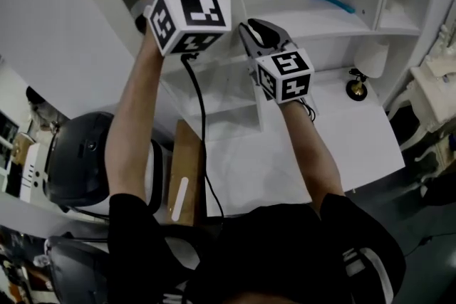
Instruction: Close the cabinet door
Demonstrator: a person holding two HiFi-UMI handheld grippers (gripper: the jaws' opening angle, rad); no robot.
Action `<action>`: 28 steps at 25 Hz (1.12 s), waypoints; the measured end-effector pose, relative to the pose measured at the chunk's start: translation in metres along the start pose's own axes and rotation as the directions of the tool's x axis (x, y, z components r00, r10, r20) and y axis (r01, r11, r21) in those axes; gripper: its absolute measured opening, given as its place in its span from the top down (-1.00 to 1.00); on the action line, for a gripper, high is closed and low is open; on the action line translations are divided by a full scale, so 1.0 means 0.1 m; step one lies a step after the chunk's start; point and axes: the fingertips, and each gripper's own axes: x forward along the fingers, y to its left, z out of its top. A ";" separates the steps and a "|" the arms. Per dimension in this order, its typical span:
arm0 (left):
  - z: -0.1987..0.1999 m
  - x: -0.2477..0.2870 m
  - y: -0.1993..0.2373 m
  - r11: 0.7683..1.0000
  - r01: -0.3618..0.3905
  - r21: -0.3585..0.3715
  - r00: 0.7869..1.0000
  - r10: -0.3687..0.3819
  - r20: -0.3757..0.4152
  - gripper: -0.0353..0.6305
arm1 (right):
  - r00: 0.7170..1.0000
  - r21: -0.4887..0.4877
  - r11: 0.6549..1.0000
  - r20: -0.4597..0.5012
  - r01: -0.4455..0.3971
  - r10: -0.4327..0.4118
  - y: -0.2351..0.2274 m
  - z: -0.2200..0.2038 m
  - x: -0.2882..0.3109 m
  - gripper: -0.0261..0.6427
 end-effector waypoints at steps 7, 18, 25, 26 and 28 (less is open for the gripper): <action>-0.40 -0.66 -0.45 0.956 0.065 -0.285 0.997 -0.071 -0.010 0.77 | 0.998 0.020 0.998 -0.039 0.058 -0.057 0.03 -0.10 -0.08 0.67; -0.84 -1.36 -0.76 0.866 0.123 -0.485 0.986 -0.161 -0.036 0.86 | 0.995 0.025 0.995 0.004 0.095 -0.095 0.45 -0.01 -0.36 0.68; -1.19 -1.91 -0.86 0.771 0.108 -0.627 0.980 -0.187 -0.061 0.86 | 0.995 0.052 0.994 -0.017 0.100 -0.099 0.84 -0.19 -0.51 0.69; -1.24 -2.00 -0.86 0.750 0.103 -0.654 0.980 -0.189 -0.062 0.86 | 0.995 0.053 0.994 -0.023 0.098 -0.097 0.91 -0.23 -0.52 0.70; -1.32 -2.19 -0.88 0.690 0.097 -0.718 0.978 -0.201 -0.060 0.86 | 0.996 0.048 0.995 -0.035 0.086 -0.084 1.05 -0.32 -0.54 0.70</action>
